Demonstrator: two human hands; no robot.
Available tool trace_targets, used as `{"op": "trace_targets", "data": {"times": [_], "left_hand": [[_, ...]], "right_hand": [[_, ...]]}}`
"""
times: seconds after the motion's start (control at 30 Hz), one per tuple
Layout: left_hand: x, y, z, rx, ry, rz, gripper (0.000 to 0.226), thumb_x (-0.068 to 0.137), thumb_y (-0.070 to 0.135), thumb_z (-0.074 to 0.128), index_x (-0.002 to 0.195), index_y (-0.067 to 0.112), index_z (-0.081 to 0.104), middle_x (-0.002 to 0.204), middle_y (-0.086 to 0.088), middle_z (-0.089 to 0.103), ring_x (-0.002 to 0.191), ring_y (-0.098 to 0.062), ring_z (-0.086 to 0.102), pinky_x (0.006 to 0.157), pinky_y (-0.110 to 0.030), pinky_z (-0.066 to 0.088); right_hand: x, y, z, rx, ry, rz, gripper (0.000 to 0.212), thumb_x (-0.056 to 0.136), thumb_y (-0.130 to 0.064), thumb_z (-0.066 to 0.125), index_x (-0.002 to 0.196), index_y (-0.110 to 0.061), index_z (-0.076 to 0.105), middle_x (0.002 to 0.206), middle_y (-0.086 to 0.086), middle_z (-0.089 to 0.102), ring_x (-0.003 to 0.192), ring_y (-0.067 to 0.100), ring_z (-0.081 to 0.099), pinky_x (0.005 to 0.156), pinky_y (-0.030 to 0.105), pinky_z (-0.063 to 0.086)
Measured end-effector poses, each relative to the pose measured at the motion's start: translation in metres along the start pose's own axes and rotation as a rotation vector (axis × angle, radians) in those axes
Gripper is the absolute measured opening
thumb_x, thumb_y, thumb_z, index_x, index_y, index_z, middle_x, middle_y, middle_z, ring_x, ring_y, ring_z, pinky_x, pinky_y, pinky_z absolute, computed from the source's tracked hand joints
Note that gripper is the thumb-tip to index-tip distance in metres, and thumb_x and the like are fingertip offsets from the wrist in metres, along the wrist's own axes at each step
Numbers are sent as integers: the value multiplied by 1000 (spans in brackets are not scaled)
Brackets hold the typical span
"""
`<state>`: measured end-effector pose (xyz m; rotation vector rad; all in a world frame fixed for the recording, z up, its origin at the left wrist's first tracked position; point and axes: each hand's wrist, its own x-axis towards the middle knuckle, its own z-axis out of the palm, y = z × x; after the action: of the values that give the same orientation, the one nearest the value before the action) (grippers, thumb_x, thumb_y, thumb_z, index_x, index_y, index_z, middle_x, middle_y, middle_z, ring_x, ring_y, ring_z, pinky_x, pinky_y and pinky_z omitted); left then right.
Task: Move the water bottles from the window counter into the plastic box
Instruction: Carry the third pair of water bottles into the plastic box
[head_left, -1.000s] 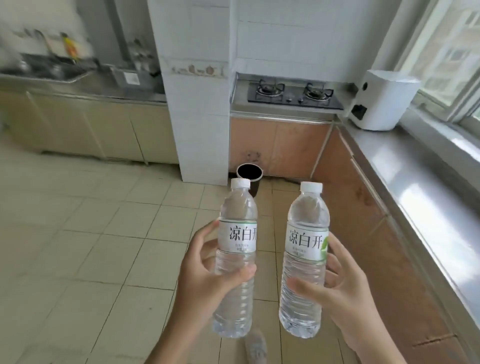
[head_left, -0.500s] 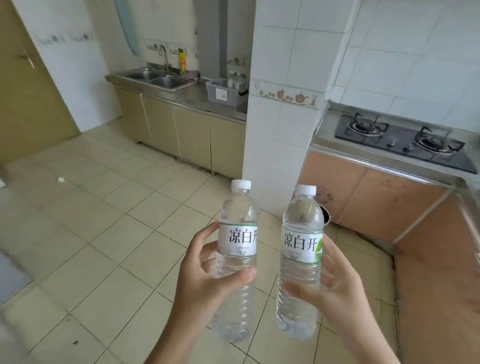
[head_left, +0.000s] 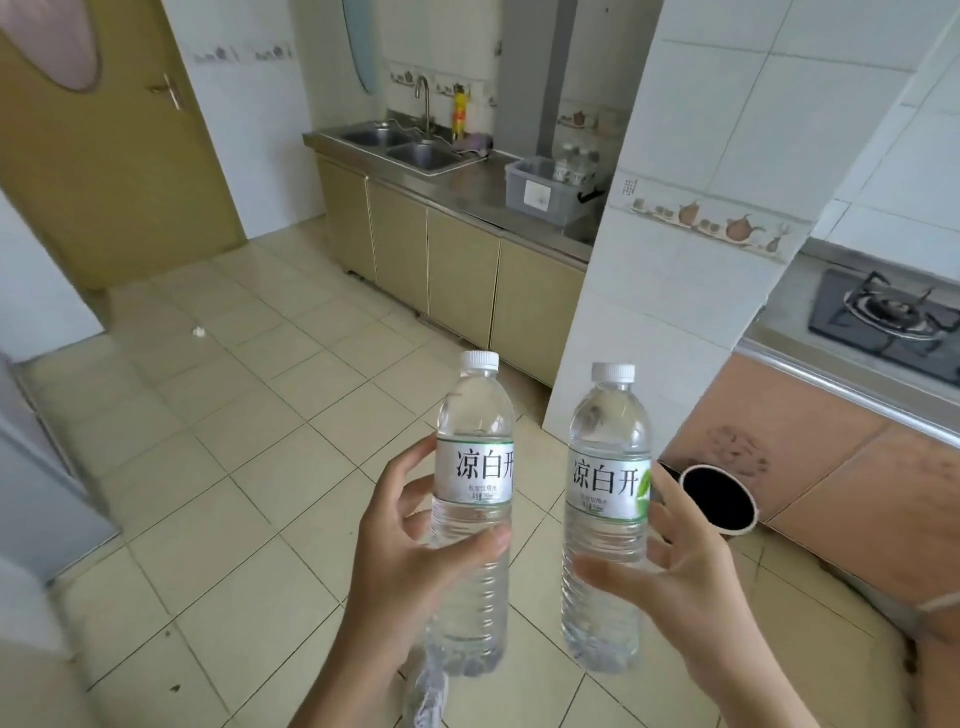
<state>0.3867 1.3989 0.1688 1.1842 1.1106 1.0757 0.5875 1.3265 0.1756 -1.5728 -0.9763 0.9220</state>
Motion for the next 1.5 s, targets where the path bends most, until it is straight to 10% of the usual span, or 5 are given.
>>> {"op": "trace_targets", "data": {"times": [0.6,0.83,1.07,1.5], "left_hand": [[294,39,-52,25,-50,41,82,47,20,90,112,56,56,106,8,73,100,-11,69,87,-40,53],[417,36,-49,48,44,23,84,42,32,89,114,58,54,107,12,72,103,-13,68,93,-46,53],[542,54,-46,66,90,18,83,39,35,88,111,58,56,106,13,73,100,-15,69,85,-40,55],[756,55,-21,33,-44,-28,85,37,34,89,111,59,56,107,11,72,103,-17,68,90,-51,54]], "right_hand": [[276,-56,112,11,15,-24,93,55,-5,89,125,-51,49,105,-12,71,93,14,70,82,49,56],[410,-58,145,19,-47,-69,89,57,3,85,100,-68,54,106,-16,70,98,13,68,86,42,53],[543,-64,171,42,-101,-13,82,55,-3,89,121,-40,57,106,-5,70,94,16,69,85,45,55],[724,-85,192,39,27,31,92,54,1,88,127,-42,51,103,-7,73,92,17,71,86,52,54]]}}
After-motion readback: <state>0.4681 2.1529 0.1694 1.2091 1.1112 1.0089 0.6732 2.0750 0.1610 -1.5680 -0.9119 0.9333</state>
